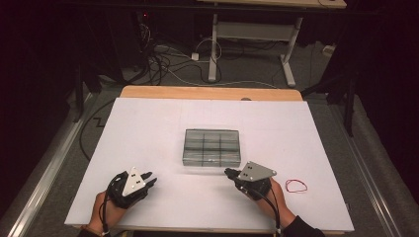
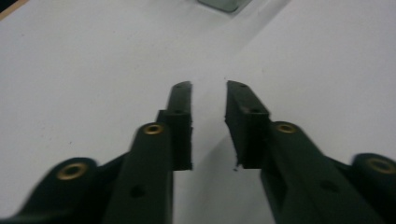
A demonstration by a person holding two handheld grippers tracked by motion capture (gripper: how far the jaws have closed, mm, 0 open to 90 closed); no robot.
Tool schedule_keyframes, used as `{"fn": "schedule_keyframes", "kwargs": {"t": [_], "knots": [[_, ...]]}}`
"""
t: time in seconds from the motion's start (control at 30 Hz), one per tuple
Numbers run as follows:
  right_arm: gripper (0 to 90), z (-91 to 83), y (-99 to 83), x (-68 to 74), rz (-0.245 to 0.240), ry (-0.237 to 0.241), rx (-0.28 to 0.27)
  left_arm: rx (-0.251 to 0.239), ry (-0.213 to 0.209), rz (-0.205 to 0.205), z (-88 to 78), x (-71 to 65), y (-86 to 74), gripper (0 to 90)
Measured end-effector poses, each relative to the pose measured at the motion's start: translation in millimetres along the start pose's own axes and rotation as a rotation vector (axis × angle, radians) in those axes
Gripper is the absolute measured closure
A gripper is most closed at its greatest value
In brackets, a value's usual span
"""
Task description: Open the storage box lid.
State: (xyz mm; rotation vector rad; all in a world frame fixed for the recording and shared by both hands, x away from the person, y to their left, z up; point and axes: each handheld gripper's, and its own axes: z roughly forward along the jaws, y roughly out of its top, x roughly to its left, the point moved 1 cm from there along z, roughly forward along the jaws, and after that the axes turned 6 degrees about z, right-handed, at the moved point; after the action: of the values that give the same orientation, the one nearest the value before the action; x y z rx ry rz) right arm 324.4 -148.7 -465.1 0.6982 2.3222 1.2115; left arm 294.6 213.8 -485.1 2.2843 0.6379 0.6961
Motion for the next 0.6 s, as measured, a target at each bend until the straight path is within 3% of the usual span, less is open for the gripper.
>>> {"fn": "schedule_keyframes", "kwargs": {"t": [0.13, 0.37, 0.6], "knots": [[90.0, 8.2, 0.4, -0.7, 0.007, 0.008, 0.028, -0.020, -0.037, 0.015, 10.9, 0.6, 14.4, 85.5], [90.0, 25.8, 6.2, -0.3, 0.009, 0.008, 0.053, -0.048, -0.063, 0.011, 28.8, 4.7, 40.9, 87.5], [90.0, 42.5, 12.2, -0.1, 0.010, 0.014, 0.073, -0.056, -0.083, -0.013, 48.4, 10.7, 54.1, 87.5]]}}
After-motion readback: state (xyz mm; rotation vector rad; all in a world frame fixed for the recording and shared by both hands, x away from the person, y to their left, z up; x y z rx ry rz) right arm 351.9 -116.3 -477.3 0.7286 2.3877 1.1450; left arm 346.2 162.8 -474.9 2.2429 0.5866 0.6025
